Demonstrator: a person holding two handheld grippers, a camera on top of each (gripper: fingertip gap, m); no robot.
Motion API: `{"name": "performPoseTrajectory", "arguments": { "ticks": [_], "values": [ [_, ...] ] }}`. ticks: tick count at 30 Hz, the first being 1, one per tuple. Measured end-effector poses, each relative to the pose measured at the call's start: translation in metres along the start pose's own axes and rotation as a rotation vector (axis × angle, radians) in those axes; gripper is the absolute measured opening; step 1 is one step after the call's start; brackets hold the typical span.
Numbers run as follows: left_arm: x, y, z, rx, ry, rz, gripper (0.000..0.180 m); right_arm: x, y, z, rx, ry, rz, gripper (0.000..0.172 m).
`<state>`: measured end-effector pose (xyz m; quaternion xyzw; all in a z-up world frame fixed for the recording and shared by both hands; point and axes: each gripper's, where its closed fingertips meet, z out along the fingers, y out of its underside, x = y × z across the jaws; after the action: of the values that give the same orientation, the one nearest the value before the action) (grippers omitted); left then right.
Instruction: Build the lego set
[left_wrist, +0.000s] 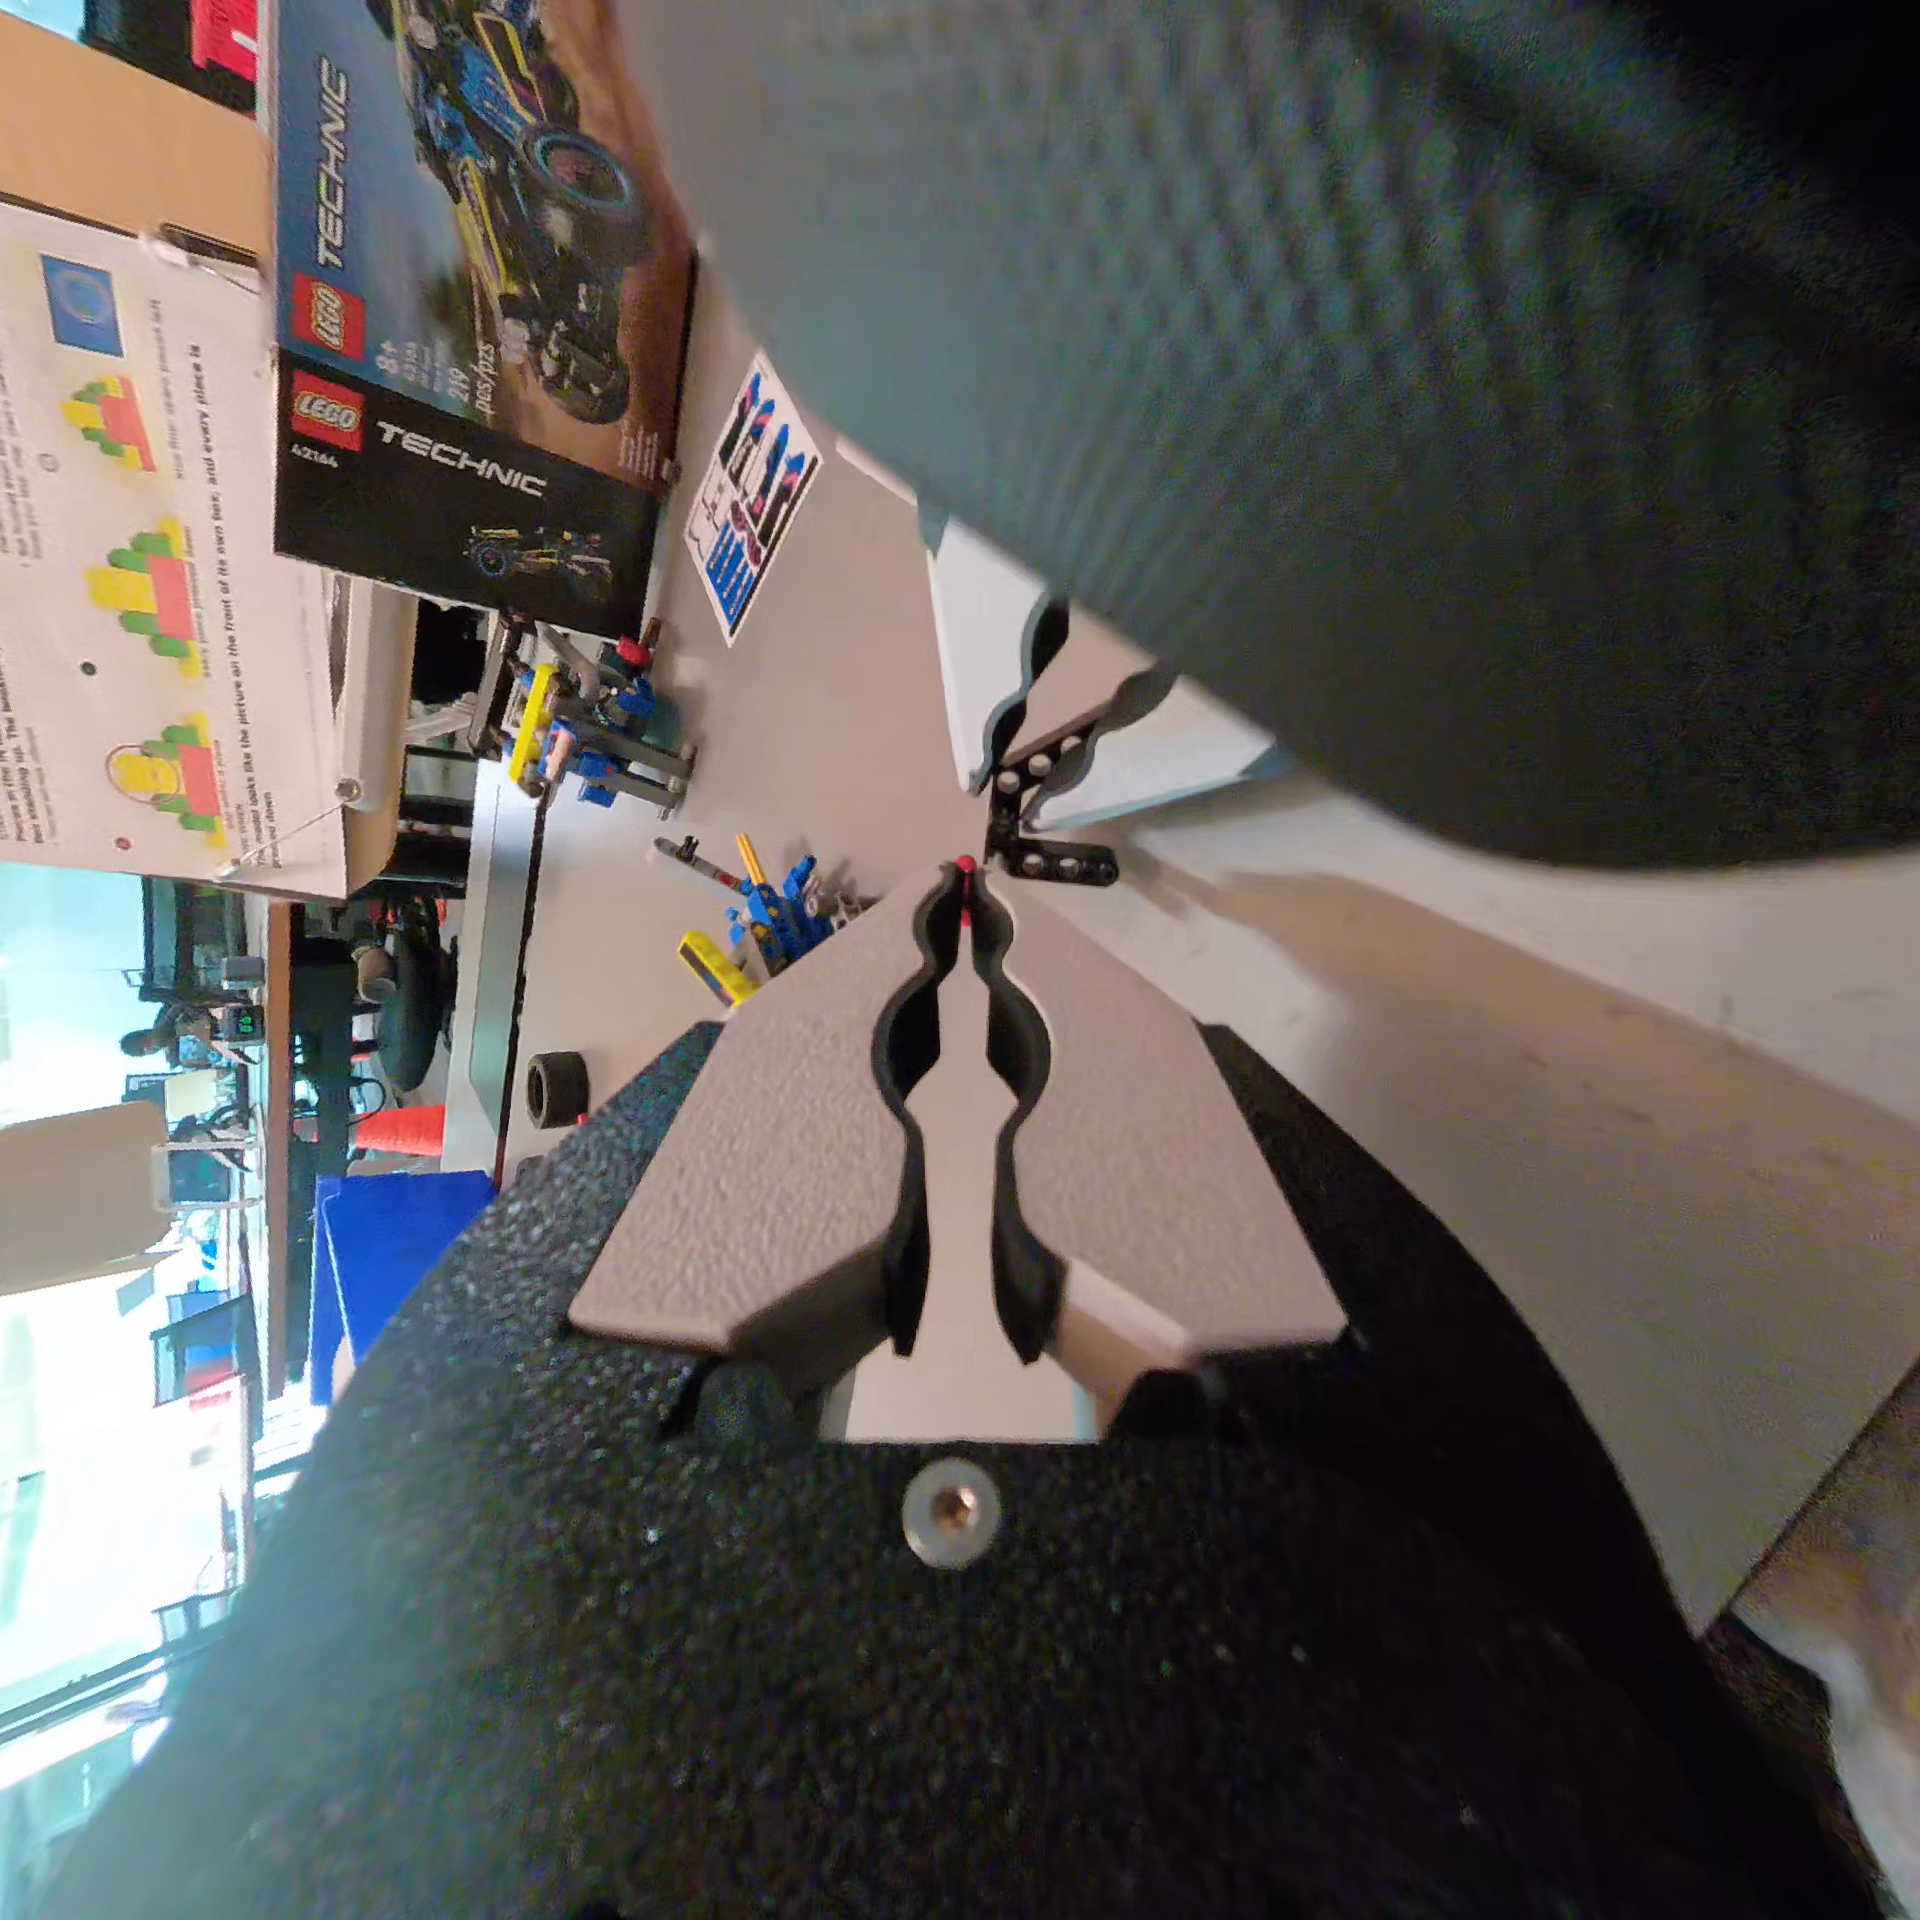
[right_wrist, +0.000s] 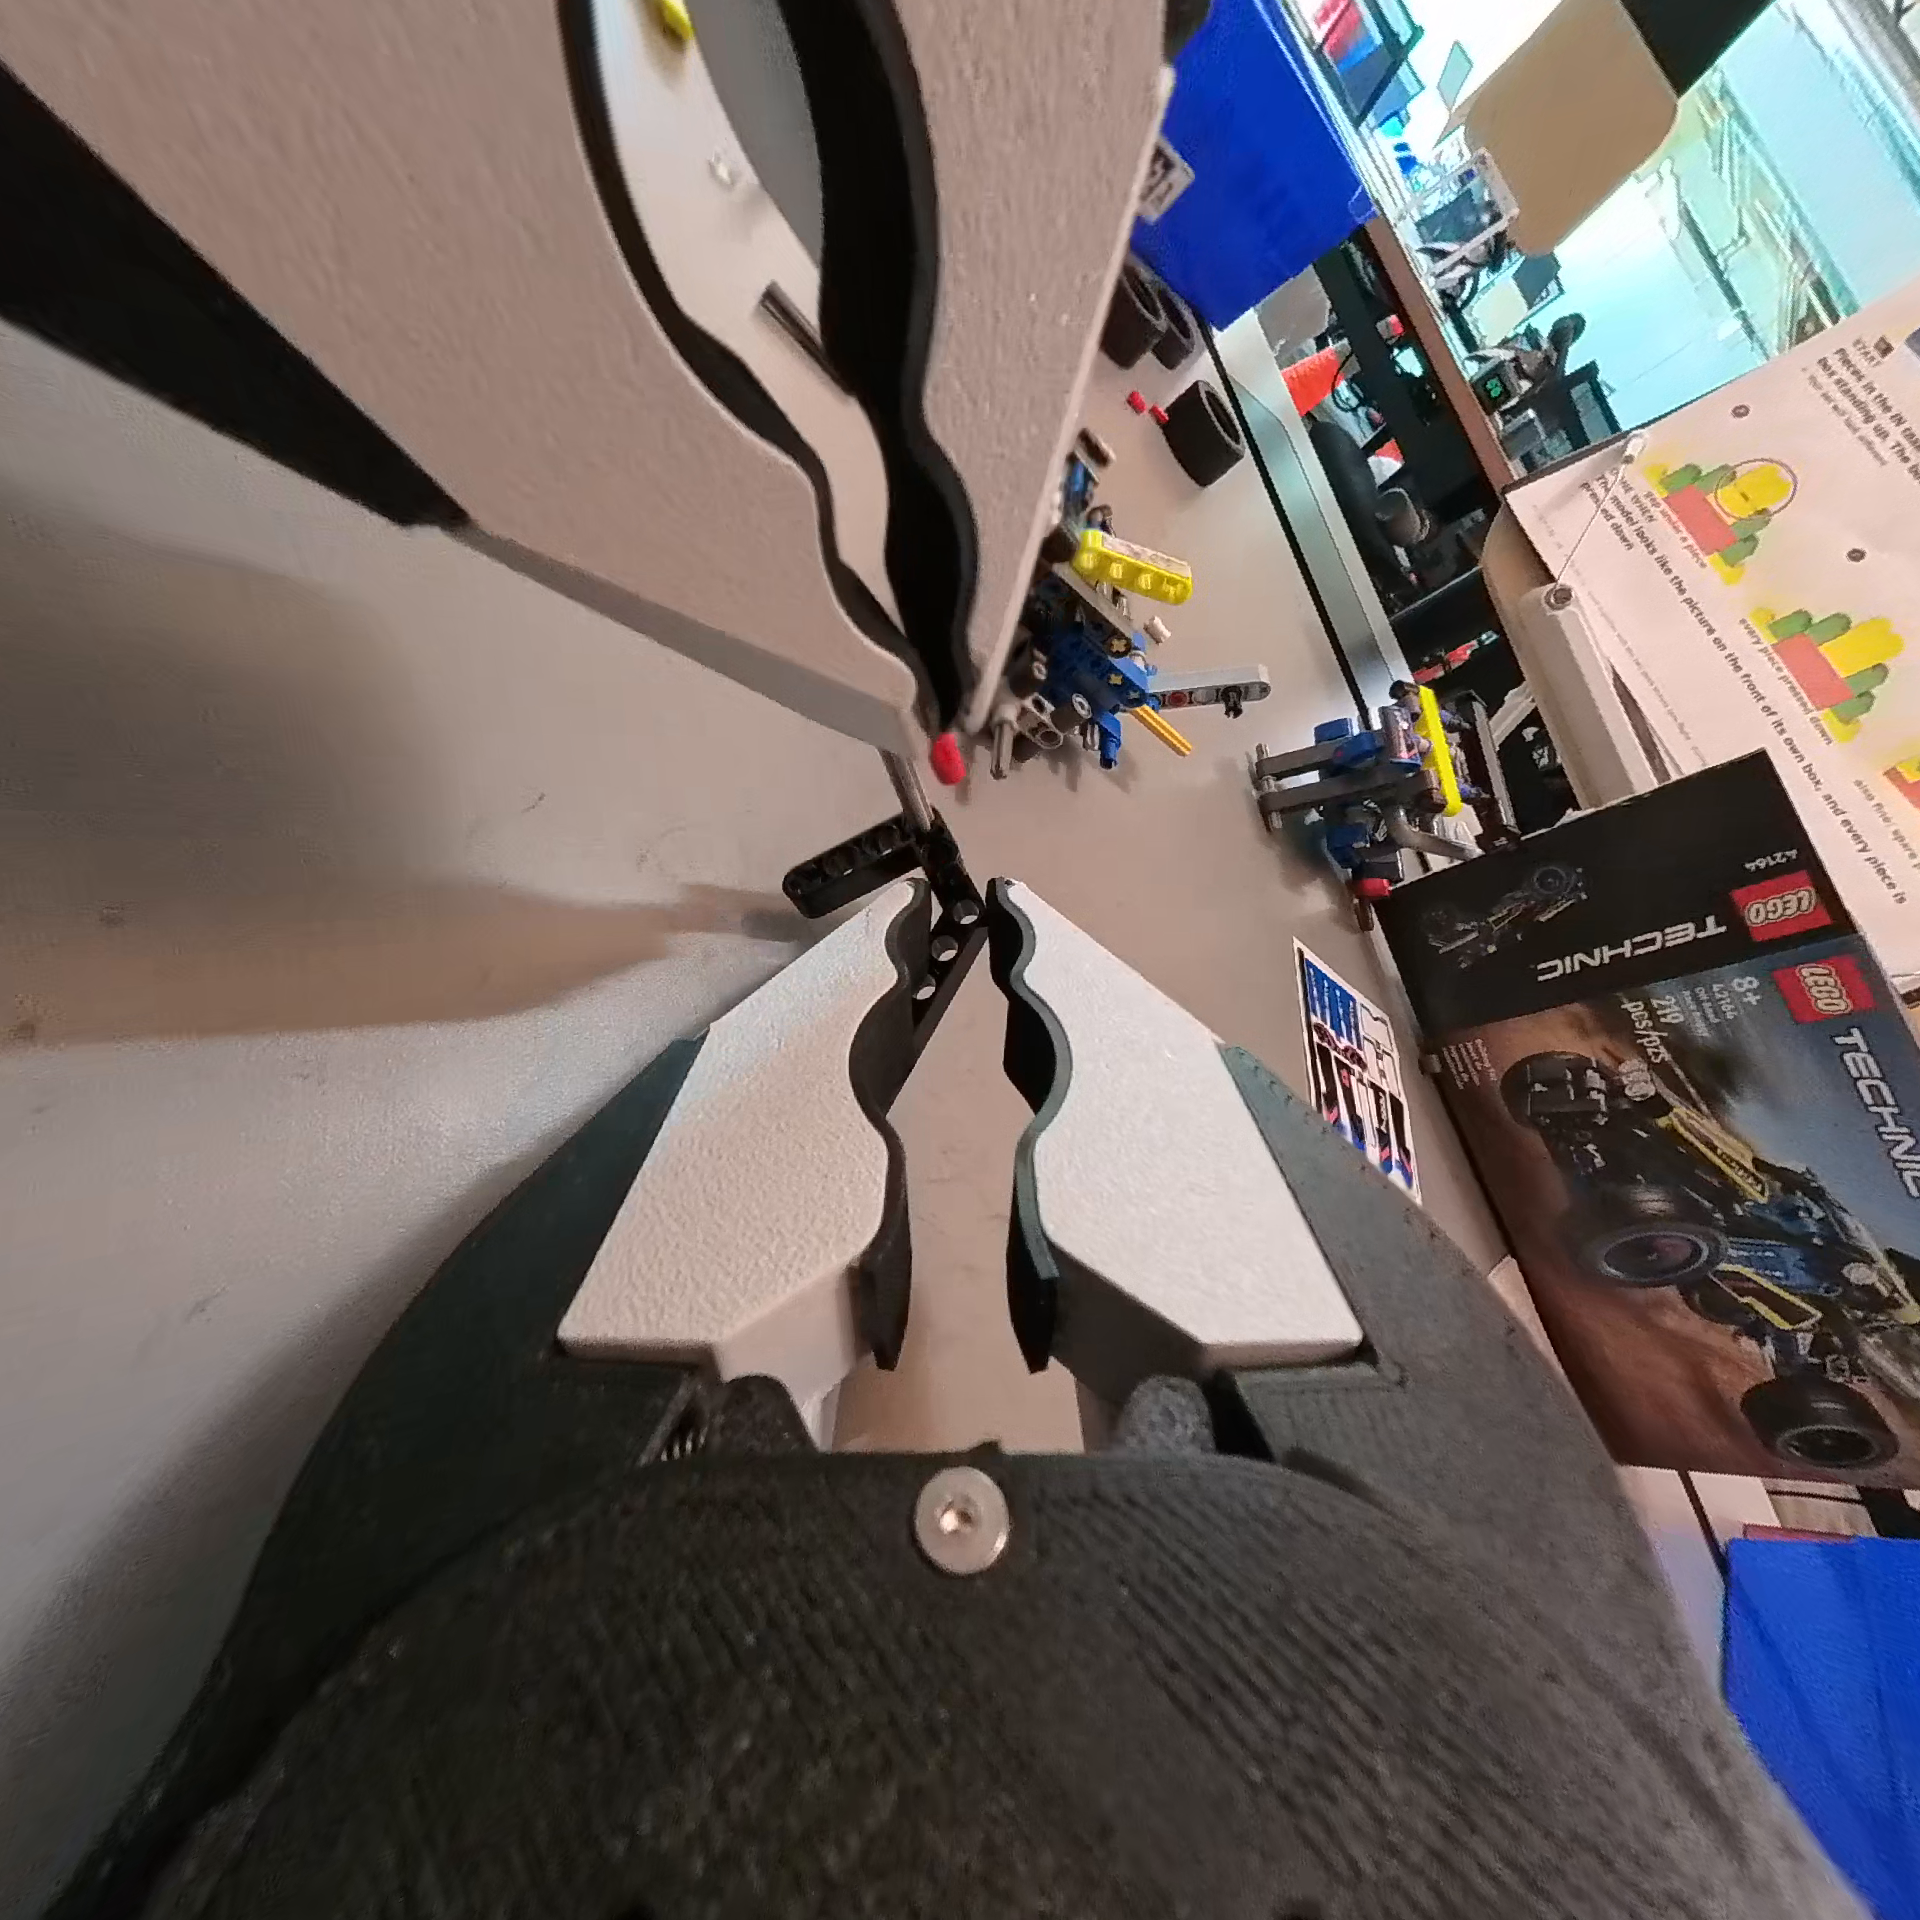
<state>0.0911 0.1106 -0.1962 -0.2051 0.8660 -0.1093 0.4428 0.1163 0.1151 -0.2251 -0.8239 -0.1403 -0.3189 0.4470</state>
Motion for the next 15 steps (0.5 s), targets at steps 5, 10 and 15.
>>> {"name": "performPoseTrajectory", "arguments": {
  "ticks": [5, 10, 15],
  "values": [
    [0.007, 0.001, 0.004, 0.033, -0.003, 0.044, 0.0, -0.002, -0.002, 0.0, 0.011, -0.004, -0.015, 0.008],
    [0.012, 0.002, 0.009, 0.039, 0.018, 0.119, 0.0, -0.003, -0.003, -0.001, 0.028, -0.009, -0.035, 0.008],
    [0.012, 0.0, 0.01, 0.046, 0.026, 0.157, 0.0, -0.003, -0.003, -0.001, 0.025, -0.013, -0.033, 0.008]
  ]
}}
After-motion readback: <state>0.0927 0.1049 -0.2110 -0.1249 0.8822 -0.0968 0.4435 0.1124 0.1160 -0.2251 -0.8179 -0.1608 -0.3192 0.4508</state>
